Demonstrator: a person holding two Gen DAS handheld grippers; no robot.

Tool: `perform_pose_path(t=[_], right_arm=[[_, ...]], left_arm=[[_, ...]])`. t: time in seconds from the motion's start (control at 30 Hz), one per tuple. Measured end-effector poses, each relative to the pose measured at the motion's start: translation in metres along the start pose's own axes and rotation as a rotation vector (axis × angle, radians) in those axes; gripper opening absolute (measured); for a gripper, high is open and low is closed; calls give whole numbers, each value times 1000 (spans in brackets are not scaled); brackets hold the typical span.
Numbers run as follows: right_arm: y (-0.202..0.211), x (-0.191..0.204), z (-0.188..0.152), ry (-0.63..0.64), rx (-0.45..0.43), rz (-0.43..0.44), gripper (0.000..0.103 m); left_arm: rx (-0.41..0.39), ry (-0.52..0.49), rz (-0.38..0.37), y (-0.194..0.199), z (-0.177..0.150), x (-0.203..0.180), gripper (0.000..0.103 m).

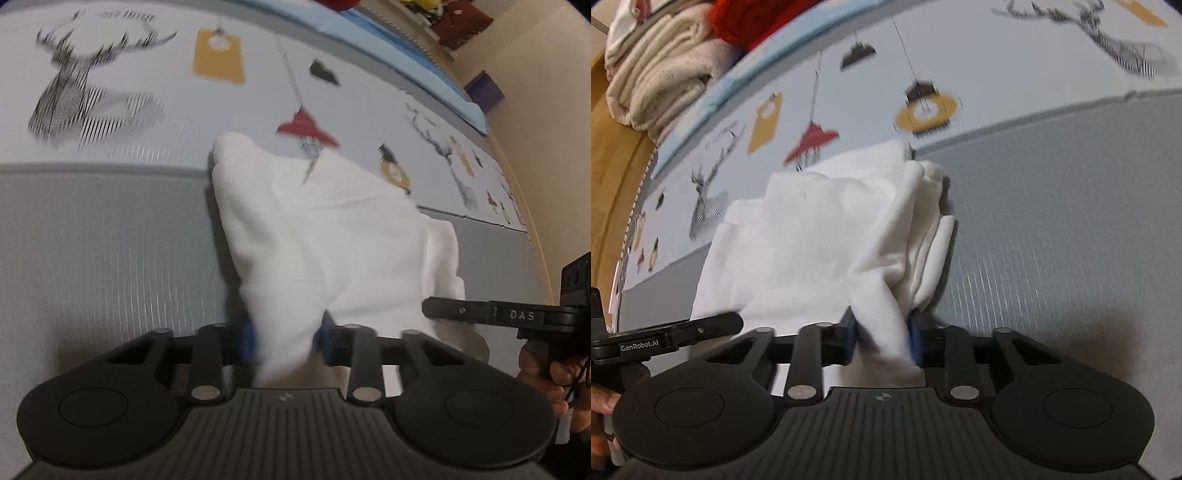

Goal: Fold small clothes

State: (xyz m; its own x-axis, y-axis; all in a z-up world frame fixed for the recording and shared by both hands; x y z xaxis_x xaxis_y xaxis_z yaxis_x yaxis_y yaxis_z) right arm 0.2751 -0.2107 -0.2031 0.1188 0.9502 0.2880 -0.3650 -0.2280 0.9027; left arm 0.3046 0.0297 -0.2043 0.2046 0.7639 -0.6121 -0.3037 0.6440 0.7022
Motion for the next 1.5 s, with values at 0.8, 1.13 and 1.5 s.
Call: perform_pose_path(t=[0.8,1.13,1.5], right_arm=[[-8,43,32,71,-84,-12,39],[-2,42,23,80,-98,2,7],[49,35,19,206,-310,-261,24]], left_arm=[[-62,179,75,39,34,63,51],[-6,125,107,42,11,59,33],[-105,-192,397,95,-1,25,83]])
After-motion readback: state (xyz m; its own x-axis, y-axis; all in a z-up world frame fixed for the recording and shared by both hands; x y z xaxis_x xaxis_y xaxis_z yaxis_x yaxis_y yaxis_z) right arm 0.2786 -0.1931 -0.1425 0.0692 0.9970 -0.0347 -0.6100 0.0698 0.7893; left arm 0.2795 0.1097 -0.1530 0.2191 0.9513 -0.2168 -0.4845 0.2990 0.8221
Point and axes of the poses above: each gripper's, at about its wrist camera, not at the fingertips, and y roughly against the way its jaws point, x to its left, z to its top, the point moved 9 cm from there along -y, roughly the way its jaws point, and after that the axes turned 13 degrees about -z, right-handed, at the moved point
